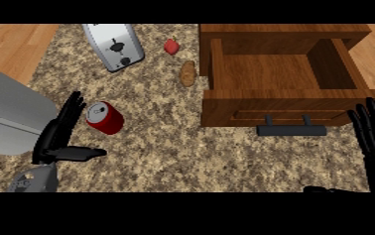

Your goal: Pick up the can, place it into the drawer and close the drawer

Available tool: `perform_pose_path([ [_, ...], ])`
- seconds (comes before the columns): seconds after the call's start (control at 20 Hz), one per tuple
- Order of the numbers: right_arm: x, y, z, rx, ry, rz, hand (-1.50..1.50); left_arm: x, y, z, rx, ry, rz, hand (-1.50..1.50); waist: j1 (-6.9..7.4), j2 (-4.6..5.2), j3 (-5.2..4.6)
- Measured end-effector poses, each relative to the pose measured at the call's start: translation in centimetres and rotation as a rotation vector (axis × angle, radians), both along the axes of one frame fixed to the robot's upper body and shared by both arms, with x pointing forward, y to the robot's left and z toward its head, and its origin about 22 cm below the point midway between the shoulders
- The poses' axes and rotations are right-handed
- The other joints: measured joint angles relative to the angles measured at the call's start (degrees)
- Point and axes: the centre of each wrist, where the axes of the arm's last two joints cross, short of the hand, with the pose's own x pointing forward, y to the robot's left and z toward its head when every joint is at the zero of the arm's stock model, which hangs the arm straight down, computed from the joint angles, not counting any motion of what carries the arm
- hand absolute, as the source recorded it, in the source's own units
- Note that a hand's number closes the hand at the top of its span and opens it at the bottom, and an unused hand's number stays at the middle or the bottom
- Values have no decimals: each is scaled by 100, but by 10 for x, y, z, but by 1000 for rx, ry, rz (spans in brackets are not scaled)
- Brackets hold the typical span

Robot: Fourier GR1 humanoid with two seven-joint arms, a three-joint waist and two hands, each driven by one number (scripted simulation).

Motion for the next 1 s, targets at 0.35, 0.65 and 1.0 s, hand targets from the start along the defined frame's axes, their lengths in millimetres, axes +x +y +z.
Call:
perform_pose_path([
  [0.35, -6, -2, -2, 2, -3, -3, -150, 9, 6, -15, -21, 29, 17, -150, -14, 2, -1],
  [0.65, -8, 1, 7, 3, -11, -2, -150, 15, 3, -22, -29, 26, 13, -150, -18, 1, -2],
  [1.0, -7, 1, 10, 7, -6, 2, -150, 26, 2, -27, -25, 17, 15, -150, -29, 6, -2],
])
